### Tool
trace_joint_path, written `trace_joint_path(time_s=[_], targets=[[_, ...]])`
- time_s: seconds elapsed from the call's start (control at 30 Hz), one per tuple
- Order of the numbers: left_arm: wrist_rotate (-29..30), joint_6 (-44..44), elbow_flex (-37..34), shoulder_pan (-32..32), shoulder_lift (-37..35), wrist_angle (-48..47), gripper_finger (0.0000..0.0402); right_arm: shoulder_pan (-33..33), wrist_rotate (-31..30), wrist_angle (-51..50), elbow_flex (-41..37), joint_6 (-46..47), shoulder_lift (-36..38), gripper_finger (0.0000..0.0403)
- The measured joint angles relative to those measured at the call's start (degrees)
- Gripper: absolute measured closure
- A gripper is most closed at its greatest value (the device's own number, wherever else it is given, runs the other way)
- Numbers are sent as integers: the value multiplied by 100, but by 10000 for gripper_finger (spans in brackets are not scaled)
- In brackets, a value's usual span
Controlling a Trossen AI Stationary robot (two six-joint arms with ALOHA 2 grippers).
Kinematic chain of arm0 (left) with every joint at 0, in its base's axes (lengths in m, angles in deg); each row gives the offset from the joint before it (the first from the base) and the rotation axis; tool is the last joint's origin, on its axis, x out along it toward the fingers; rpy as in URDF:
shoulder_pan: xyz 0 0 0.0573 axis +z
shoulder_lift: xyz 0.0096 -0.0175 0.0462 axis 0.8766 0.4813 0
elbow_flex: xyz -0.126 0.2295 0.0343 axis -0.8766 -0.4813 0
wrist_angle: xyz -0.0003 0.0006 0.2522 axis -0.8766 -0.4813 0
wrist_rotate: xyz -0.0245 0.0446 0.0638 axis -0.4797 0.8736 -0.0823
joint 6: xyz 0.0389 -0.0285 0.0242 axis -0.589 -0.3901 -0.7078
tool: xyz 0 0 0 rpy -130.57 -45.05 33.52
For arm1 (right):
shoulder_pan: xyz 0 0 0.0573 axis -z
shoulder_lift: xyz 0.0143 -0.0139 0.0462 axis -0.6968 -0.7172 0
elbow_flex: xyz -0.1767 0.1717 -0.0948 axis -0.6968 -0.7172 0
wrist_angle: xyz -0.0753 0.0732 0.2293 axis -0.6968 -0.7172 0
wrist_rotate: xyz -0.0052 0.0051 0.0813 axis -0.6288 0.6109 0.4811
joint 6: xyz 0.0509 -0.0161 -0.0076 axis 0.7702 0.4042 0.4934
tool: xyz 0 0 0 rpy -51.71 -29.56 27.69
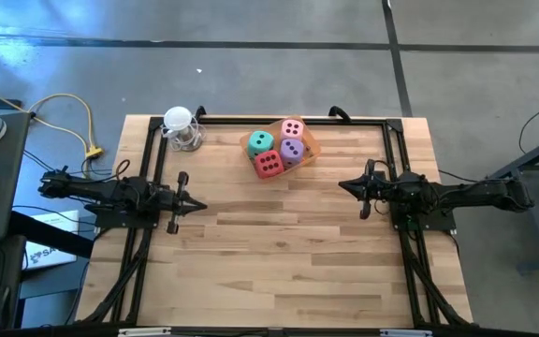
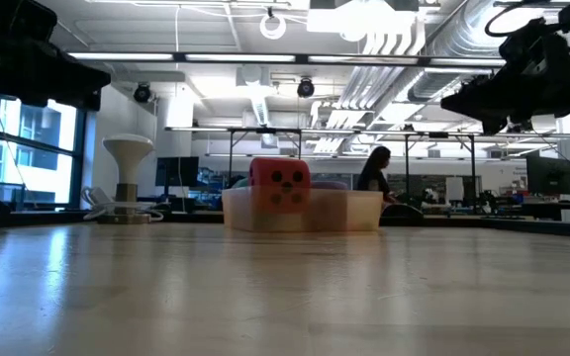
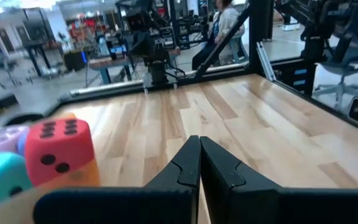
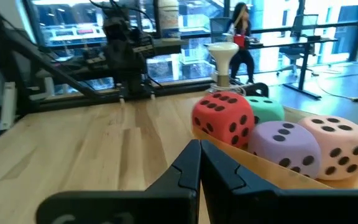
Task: Pick & Place Dice
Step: Return to Home Position
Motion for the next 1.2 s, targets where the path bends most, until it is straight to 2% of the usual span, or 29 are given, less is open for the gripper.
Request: trace_joint_path(time_s=[0.13, 0.63, 1.2], targets=[[-2, -251, 0, -2, 0, 25, 401, -196, 10, -109, 0, 0, 259, 401], [-11, 17, 0, 0, 0, 101, 401, -264, 10, -121, -1, 0, 1380, 401], [-15, 14, 0, -2, 0, 117, 401, -264, 10, -127, -1, 0, 1398, 401]])
